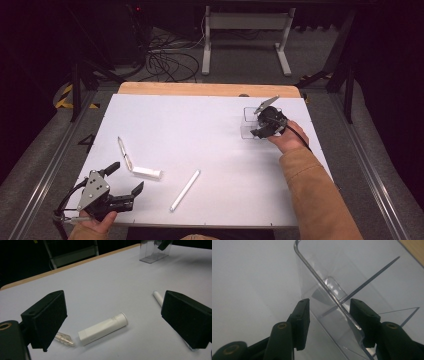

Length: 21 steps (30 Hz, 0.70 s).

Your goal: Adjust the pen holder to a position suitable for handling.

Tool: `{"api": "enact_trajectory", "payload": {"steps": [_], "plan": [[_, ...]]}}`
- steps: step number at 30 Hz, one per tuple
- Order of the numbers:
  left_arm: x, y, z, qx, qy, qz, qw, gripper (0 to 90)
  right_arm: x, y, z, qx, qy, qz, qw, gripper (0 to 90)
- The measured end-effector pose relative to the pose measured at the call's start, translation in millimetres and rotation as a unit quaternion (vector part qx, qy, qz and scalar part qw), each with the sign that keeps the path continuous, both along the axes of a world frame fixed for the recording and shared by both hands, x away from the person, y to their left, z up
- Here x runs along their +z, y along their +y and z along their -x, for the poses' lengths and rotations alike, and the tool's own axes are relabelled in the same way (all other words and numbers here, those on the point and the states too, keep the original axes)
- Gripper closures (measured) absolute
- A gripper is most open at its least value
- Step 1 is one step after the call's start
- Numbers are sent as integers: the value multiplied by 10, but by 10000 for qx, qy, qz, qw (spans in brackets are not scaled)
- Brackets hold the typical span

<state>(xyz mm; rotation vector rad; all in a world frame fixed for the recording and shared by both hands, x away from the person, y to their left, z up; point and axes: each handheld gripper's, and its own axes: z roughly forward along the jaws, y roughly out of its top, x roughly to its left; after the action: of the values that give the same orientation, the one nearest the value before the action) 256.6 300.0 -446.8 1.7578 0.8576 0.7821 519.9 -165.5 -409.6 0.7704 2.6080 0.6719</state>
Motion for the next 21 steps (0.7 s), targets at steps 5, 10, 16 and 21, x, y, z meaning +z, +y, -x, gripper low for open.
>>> {"api": "enact_trajectory", "payload": {"steps": [5,10,16,21], "plan": [[0,2,0,0,0,5,10000,71,-38,8,-18,46,23,98,9999,536],[1,2,1,1,-3,3,10000,71,-49,24,-19,62,0,141,9999,540],[-1,1,-1,0,3,12,10000,71,-34,34,1,160,-57,244,9996,574],[-4,-2,-2,7,16,10,10000,71,-21,31,32,232,-120,362,9990,612]]}}
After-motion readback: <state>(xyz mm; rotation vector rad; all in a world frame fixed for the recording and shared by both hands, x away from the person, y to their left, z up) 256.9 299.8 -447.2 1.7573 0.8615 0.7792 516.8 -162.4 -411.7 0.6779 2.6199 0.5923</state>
